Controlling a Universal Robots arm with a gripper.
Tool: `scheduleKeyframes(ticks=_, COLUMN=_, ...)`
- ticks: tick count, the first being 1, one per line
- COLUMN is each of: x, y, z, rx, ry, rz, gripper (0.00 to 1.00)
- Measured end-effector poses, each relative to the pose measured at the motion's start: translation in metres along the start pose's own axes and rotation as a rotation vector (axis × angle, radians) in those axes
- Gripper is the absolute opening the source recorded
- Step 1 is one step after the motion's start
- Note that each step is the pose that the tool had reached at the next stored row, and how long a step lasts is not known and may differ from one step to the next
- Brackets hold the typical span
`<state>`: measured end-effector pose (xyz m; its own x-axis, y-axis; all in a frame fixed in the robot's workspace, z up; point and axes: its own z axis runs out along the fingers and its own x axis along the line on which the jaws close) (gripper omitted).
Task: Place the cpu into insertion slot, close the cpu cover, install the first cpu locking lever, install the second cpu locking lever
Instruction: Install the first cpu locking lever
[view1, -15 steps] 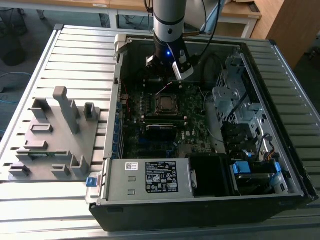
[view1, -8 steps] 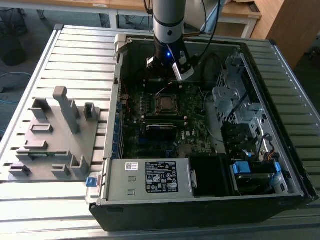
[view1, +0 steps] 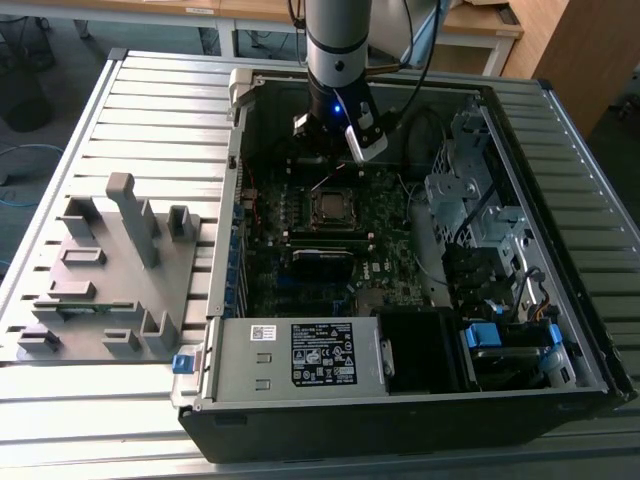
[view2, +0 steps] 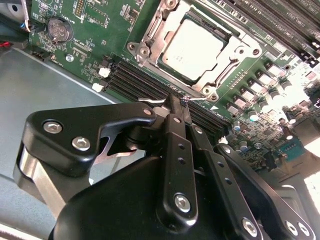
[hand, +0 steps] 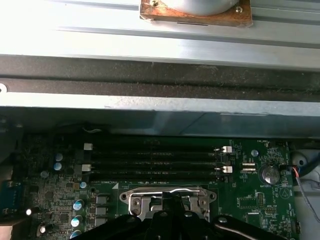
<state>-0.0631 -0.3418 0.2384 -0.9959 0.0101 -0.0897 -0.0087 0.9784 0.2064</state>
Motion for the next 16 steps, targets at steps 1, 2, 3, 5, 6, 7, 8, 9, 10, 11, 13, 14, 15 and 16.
scheduleKeyframes(ticks=1, x=0.0000, y=0.0002, z=0.0004, rx=0.0003, ry=0.0001, rz=0.000, gripper=0.10)
scheduleKeyframes(ticks=2, x=0.0001, y=0.0004, z=0.0010, rx=0.0004, ry=0.0000, rz=0.000, gripper=0.10)
scheduleKeyframes(ticks=3, x=0.0001, y=0.0005, z=0.0018, rx=0.0005, ry=0.0001, rz=0.000, gripper=0.10)
scheduleKeyframes(ticks=5, x=0.0003, y=0.0010, z=0.0033, rx=0.0005, ry=0.0002, rz=0.000, gripper=0.10)
scheduleKeyframes(ticks=6, x=0.0004, y=0.0012, z=0.0042, rx=0.0008, ry=0.0002, rz=0.000, gripper=0.10)
scheduleKeyframes(ticks=7, x=0.0005, y=0.0012, z=0.0049, rx=0.0046, ry=0.0003, rz=0.000, gripper=0.10)
scheduleKeyframes(ticks=8, x=0.0005, y=0.0012, z=0.0054, rx=0.0113, ry=0.0003, rz=-0.001, gripper=0.10)
scheduleKeyframes(ticks=9, x=0.0005, y=0.0012, z=0.0061, rx=0.0161, ry=0.0001, rz=-0.001, gripper=0.10)
scheduleKeyframes(ticks=10, x=0.0005, y=0.0012, z=0.0064, rx=0.0178, ry=0.0001, rz=-0.001, gripper=0.10)
scheduleKeyframes(ticks=11, x=0.0005, y=0.0012, z=0.0065, rx=0.0180, ry=0.0002, rz=-0.001, gripper=0.10)
scheduleKeyframes(ticks=13, x=0.0006, y=0.0011, z=0.0071, rx=0.0180, ry=-0.0001, rz=0.000, gripper=0.10)
scheduleKeyframes(ticks=14, x=0.0007, y=0.0010, z=0.0080, rx=0.0181, ry=-0.0009, rz=0.002, gripper=0.10)
scheduleKeyframes(ticks=15, x=0.0008, y=0.0008, z=0.0089, rx=0.0182, ry=-0.0018, rz=0.003, gripper=0.10)
scheduleKeyframes(ticks=16, x=0.0009, y=0.0006, z=0.0097, rx=0.0179, ry=-0.0040, rz=0.003, gripper=0.10)
